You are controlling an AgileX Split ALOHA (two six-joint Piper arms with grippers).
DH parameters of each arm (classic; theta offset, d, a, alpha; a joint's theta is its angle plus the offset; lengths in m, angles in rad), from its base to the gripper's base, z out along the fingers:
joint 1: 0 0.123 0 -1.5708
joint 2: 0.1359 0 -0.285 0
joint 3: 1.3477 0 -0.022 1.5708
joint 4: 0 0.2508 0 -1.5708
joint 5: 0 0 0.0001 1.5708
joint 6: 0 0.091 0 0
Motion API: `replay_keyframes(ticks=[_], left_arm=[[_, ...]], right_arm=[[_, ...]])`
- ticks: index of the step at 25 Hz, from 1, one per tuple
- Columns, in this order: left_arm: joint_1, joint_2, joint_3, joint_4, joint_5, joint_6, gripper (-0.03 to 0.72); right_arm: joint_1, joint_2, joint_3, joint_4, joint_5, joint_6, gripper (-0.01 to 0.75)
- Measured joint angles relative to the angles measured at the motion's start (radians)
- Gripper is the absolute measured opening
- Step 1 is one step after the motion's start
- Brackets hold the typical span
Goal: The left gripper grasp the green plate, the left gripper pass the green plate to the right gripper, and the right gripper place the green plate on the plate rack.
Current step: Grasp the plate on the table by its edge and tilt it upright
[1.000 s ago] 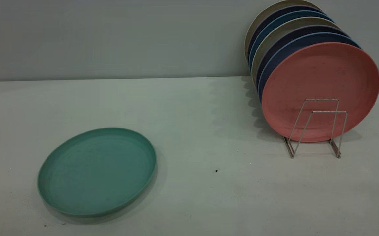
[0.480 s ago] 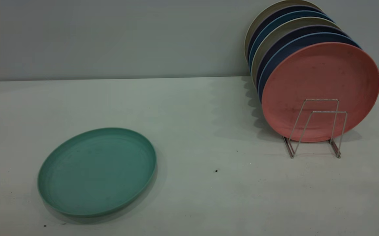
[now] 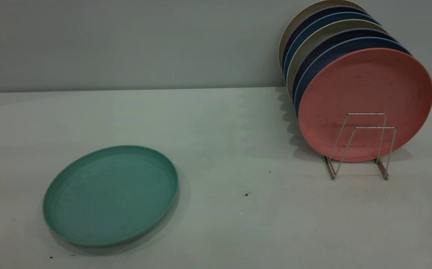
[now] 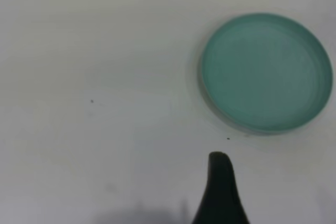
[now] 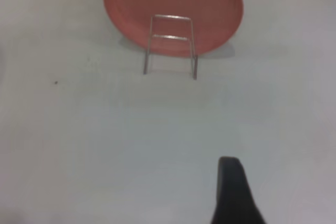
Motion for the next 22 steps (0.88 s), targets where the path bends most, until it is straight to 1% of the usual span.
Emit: replay_keyframes(ticks=[3,7,10,12,14,16,19,22], left_arm=[[0.000,0.168,-0.066,-0.039,-0.019,0.000,0.590],[0.000,0.367,-0.115,-0.082,-0.077,0.001,0.590],[0.000,0.502,-0.123,-0.120,-0.142,0.015,0.590],[0.000,0.594,-0.123,-0.148,-0.180,0.041,0.584],[0.000,0.673,-0.123,-0.171,-0.216,0.068,0.574],[0.000,0.753,-0.123,-0.199,-0.255,0.090,0.565],[0.000,0.860,-0.127,-0.228,-0.298,0.128,0.564],[0.000,0.964,-0.130,-0.232,-0.327,0.147,0.563]], right_arm=[[0.000,0.136,-0.036,0.054,-0.069,-0.063,0.488],[0.000,0.302,-0.046,0.225,-0.174,-0.221,0.488],[0.001,0.422,-0.046,0.431,-0.213,-0.396,0.488],[0.020,0.497,-0.046,0.581,-0.229,-0.515,0.488],[0.066,0.557,-0.047,0.688,-0.255,-0.615,0.486],[0.140,0.615,-0.051,0.756,-0.288,-0.663,0.479],[0.251,0.721,-0.076,0.787,-0.318,-0.675,0.467],[0.353,0.836,-0.124,0.794,-0.311,-0.669,0.465]])
